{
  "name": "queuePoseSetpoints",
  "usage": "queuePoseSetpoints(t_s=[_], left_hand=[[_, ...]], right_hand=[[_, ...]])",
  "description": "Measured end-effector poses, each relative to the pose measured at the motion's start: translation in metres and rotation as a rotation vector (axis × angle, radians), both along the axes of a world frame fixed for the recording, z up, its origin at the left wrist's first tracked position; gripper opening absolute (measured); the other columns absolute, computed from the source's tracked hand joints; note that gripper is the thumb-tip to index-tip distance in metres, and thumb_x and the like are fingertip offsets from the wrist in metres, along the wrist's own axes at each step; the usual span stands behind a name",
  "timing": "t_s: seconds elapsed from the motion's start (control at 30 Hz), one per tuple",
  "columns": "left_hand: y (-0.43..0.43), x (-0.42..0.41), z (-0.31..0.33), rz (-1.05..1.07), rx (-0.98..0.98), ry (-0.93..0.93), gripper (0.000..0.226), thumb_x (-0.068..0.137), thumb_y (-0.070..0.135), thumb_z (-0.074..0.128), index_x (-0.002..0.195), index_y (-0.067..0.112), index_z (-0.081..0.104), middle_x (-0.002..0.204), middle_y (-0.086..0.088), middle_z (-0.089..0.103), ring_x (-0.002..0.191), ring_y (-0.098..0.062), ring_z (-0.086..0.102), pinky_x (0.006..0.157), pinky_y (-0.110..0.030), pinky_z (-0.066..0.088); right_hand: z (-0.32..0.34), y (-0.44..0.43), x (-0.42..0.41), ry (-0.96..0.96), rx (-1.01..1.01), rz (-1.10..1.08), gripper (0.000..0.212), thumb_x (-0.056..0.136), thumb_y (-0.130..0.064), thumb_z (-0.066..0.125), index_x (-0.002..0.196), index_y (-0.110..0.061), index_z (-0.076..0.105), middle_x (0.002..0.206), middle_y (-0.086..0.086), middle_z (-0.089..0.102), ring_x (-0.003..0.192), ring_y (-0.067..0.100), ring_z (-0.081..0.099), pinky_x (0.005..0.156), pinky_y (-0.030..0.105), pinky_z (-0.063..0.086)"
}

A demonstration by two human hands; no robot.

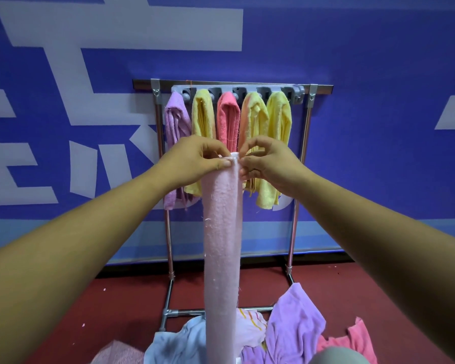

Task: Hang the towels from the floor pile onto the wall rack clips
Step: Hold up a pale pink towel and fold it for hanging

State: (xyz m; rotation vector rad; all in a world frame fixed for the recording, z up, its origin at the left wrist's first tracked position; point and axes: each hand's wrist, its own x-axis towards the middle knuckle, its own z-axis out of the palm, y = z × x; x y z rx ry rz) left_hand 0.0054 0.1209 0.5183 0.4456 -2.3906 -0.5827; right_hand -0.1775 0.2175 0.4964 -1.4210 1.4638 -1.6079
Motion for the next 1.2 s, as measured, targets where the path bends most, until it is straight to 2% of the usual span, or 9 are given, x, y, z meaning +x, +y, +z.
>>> queuePoseSetpoints(t_s=[0.17,0.43,0.67,0.73,0.83,0.9,1.07,1.13,1.2], left_hand=[[-0.003,-0.003,-0.001,0.068,0.034,0.051,0.014,0.083,0.036,0.076,0.087,0.028,0.065,0.079,0.008,0.066,0.075,-0.006,0.059,0.07,-0.023,0.045],[-0.008,0.0,-0.004,0.07,0.081,0.0,0.014,0.087,0.036,0.072,0.087,0.024,0.064,0.076,0.004,0.061,0.071,-0.006,0.054,0.068,-0.024,0.044],[-0.023,0.014,-0.001,0.222,-0.139,-0.281,0.023,0.077,0.06,0.071,0.072,0.039,0.063,0.111,0.002,0.042,0.111,-0.015,0.033,0.099,-0.036,0.03],[-0.028,0.018,-0.001,0.196,-0.108,-0.336,0.032,0.074,0.067,0.068,0.077,0.036,0.064,0.112,0.001,0.047,0.109,-0.014,0.04,0.095,-0.038,0.035],[-0.028,0.018,-0.005,0.098,0.031,-0.233,0.039,0.082,0.054,0.068,0.082,0.015,0.064,0.087,-0.01,0.06,0.076,-0.012,0.052,0.069,-0.033,0.042],[-0.024,0.015,-0.01,0.11,0.14,-0.105,0.032,0.088,0.04,0.069,0.088,0.009,0.062,0.079,-0.005,0.061,0.07,-0.009,0.055,0.062,-0.024,0.045],[-0.021,0.008,-0.016,0.055,0.326,0.165,0.018,0.088,0.027,0.073,0.089,0.013,0.06,0.081,-0.015,0.065,0.074,-0.011,0.064,0.062,-0.024,0.053],[-0.018,0.005,-0.016,0.061,0.286,0.194,0.017,0.088,0.027,0.073,0.088,0.017,0.059,0.08,-0.016,0.065,0.073,-0.013,0.061,0.06,-0.024,0.049],[-0.017,0.003,-0.015,0.051,0.273,0.221,0.019,0.087,0.026,0.073,0.088,0.016,0.058,0.077,-0.015,0.063,0.072,-0.014,0.055,0.063,-0.026,0.044]], right_hand=[[0.004,0.0,0.007,0.017,0.027,0.083,0.019,0.095,0.003,0.055,0.102,0.018,0.064,0.083,0.022,0.062,0.072,0.023,0.061,0.075,0.032,0.055],[-0.001,-0.005,0.009,0.152,0.024,0.038,0.014,0.092,-0.012,0.07,0.094,0.001,0.073,0.08,0.018,0.065,0.073,0.025,0.06,0.079,0.038,0.053],[-0.006,-0.003,0.002,0.239,0.077,-0.023,0.023,0.092,-0.015,0.068,0.085,0.007,0.067,0.071,0.012,0.067,0.07,0.028,0.06,0.08,0.06,0.052],[-0.009,-0.002,0.001,0.27,0.088,-0.037,0.025,0.091,-0.02,0.068,0.081,0.003,0.067,0.069,0.009,0.068,0.069,0.03,0.059,0.075,0.066,0.05],[-0.011,-0.001,0.001,0.3,0.078,-0.074,0.026,0.094,-0.021,0.065,0.082,0.002,0.066,0.068,0.006,0.068,0.067,0.027,0.062,0.072,0.066,0.051],[-0.011,-0.003,0.003,0.28,0.041,-0.09,0.027,0.096,-0.02,0.063,0.085,0.005,0.063,0.07,0.008,0.066,0.067,0.027,0.061,0.07,0.062,0.052],[-0.006,-0.007,0.0,0.224,-0.021,-0.116,0.023,0.095,-0.022,0.064,0.087,-0.002,0.059,0.074,0.013,0.063,0.068,0.029,0.054,0.069,0.048,0.045],[-0.003,-0.007,-0.002,0.142,-0.039,-0.106,0.016,0.093,-0.016,0.067,0.1,-0.005,0.058,0.078,0.012,0.062,0.07,0.027,0.055,0.072,0.044,0.048],[0.001,-0.008,-0.004,0.08,-0.007,-0.035,0.033,0.089,-0.017,0.072,0.119,-0.01,0.059,0.089,0.012,0.061,0.079,0.025,0.055,0.073,0.039,0.048]])
